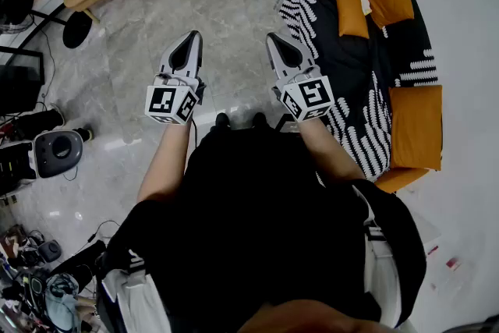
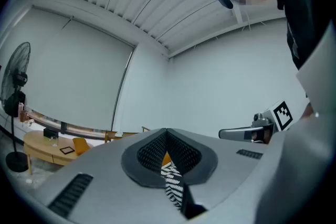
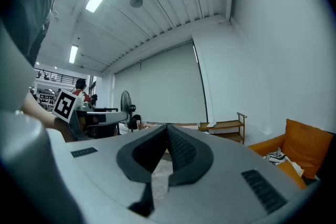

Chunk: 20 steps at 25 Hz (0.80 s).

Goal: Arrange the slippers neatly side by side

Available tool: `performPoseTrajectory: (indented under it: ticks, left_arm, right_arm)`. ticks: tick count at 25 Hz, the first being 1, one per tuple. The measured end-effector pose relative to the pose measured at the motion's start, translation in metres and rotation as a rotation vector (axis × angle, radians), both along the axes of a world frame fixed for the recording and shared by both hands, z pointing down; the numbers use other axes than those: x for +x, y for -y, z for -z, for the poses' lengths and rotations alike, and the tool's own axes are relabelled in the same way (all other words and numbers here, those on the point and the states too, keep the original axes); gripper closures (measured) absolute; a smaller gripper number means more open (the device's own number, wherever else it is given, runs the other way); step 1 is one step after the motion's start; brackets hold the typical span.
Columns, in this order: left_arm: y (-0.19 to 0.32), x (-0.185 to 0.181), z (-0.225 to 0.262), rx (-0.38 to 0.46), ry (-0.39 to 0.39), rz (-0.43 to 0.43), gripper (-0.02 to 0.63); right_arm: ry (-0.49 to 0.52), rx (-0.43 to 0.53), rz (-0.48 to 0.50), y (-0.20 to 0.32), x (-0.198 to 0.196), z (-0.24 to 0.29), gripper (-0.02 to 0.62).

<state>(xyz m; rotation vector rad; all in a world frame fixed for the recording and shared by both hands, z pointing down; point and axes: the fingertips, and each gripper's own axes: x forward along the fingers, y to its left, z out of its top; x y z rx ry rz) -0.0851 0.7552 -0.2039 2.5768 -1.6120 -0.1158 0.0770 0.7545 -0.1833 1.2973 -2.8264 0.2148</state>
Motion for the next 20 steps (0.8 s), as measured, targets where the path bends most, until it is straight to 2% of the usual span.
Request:
performPoseTrajectory:
  ticks: [4,8,11,16,20]
  left_arm:
    - [-0.008,0.015,-0.001,-0.002,0.033,-0.005,0.592]
    - [-0.016,0.03,-0.008,-0.011,0.024,-0.009,0.592]
    - [-0.018,0.039,-0.013,-0.009,0.058,-0.018,0.592]
    - [-0.021,0.041,-0.02,-0.022,0.075,0.003,0.592]
    - [-0.021,0.045,-0.019,-0.023,0.074,0.022,0.592]
  right_arm:
    - [-0.004,0.006,0.012,-0.006,0.012,0.002,0.565]
    - [0.003,0.012,0.019,-0.007,0.02,0.002,0.565]
    - [0.018,-0.001,0.051,-0.007,0.024,0.0,0.563]
    - [0.046,-0.007,0.08,-0.009,0.03,0.001,0.563]
    - [0.029,-0.006,0.083,-0.004,0.039,-0.002,0.563]
